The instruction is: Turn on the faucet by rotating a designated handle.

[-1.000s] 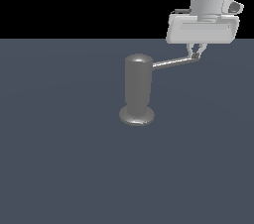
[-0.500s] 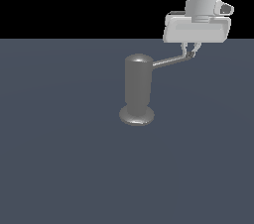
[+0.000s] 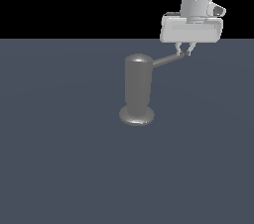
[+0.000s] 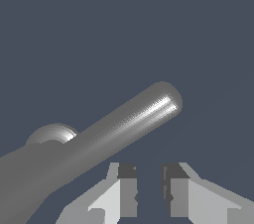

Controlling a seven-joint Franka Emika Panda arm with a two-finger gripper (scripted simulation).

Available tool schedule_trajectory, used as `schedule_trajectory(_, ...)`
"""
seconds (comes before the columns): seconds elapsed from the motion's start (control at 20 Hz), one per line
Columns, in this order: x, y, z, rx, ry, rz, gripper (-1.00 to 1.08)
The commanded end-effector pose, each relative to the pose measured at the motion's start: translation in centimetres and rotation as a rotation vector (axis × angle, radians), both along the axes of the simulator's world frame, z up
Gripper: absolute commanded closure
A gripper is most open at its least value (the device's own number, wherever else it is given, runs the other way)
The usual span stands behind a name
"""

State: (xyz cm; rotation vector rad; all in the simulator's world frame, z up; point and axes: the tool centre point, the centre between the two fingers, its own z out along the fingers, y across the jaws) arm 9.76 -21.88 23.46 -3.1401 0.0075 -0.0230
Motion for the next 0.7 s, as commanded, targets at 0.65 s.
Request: schedule_trajectory(0.65,3.4,-0.1,-1.4,-0.001,0.013,-0.012,1.08)
